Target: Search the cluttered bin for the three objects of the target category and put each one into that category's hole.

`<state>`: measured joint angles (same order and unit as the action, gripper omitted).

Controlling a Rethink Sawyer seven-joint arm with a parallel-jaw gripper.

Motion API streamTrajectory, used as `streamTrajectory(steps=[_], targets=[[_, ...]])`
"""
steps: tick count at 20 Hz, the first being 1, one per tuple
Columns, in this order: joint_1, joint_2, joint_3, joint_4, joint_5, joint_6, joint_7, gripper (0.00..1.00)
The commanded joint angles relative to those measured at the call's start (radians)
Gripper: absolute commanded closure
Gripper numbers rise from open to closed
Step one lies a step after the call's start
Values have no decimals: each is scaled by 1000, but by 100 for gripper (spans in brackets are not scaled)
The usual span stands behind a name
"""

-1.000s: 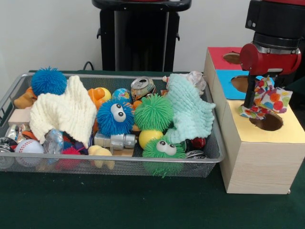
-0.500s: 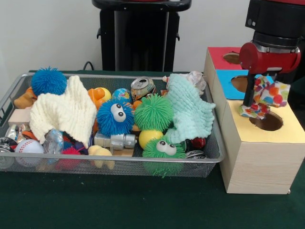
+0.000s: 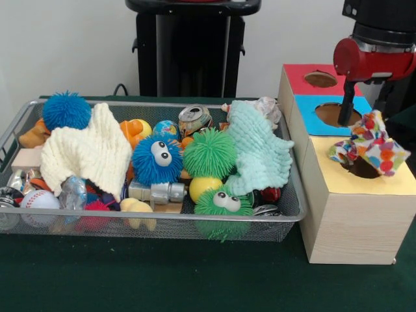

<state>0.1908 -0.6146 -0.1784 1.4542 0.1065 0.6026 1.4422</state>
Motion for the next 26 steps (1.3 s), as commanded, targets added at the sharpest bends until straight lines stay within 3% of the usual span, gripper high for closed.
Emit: streamTrajectory(steps=[1,20,21,26], targets=[[1,-19,3,-4,-13,153,178,0],[1,-31,3,11,-16,137,179,0],[0,-31,3,12,-17,136,176,100],[2,-28,-2,-5,-22,159,172,100]])
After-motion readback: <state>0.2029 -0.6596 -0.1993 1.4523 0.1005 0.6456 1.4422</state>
